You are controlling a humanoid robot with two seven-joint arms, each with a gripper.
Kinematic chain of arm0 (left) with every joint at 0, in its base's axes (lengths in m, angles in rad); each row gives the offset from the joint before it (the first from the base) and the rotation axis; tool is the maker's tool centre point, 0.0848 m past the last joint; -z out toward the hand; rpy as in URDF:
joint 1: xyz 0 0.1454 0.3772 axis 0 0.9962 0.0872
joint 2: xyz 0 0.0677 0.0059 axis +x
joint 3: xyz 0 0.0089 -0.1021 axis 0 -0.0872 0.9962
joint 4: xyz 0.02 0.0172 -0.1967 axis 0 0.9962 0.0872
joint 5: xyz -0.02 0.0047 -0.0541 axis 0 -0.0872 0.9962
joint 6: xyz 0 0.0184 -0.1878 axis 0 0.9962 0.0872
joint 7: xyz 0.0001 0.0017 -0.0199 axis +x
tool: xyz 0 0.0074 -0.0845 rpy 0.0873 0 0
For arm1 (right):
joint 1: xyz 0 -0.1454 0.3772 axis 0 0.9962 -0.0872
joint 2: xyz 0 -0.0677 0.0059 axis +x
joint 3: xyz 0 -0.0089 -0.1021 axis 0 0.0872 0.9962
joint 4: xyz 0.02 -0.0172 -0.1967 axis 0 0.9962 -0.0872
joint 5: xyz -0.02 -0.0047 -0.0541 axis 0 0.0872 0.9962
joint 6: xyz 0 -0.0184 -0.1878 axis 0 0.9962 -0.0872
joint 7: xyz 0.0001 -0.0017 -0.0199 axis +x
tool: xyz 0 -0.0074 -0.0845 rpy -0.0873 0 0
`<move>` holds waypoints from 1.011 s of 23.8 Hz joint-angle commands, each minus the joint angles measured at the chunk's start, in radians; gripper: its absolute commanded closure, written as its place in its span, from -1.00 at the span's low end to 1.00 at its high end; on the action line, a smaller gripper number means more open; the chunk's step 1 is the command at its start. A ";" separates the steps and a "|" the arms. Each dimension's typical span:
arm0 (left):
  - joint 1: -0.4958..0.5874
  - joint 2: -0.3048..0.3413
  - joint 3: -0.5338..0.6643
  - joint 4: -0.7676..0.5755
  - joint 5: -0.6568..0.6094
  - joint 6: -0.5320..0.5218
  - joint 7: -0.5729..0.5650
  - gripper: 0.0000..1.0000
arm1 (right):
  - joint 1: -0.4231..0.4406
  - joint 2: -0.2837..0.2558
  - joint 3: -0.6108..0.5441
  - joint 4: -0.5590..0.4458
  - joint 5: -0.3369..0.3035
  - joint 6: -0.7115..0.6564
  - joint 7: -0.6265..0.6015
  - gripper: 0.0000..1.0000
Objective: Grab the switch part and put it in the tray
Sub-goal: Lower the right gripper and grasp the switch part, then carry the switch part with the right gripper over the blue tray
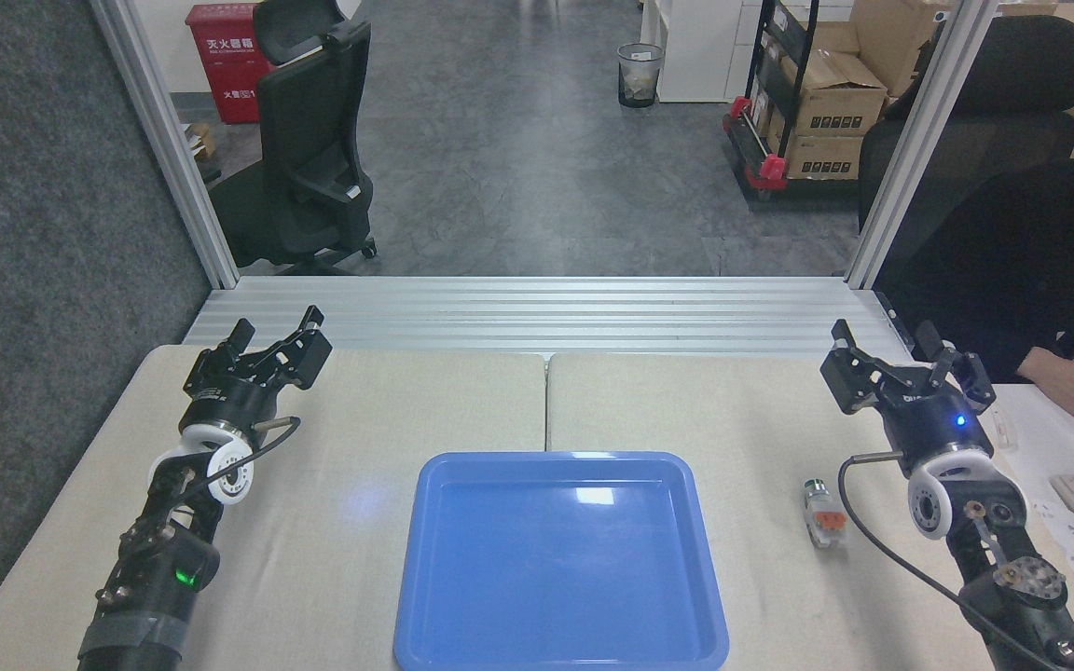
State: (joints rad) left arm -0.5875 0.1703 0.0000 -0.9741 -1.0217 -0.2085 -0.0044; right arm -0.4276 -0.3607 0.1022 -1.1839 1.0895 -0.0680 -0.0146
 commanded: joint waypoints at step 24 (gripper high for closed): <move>0.000 0.000 -0.023 0.000 0.000 0.000 0.000 -1.00 | 0.279 0.080 0.120 0.121 0.016 0.112 0.027 -0.48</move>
State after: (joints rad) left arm -0.5875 0.1703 0.0000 -0.9741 -1.0216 -0.2085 -0.0044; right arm -0.1579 -0.2927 0.1575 -1.1268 1.1007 0.0202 0.0121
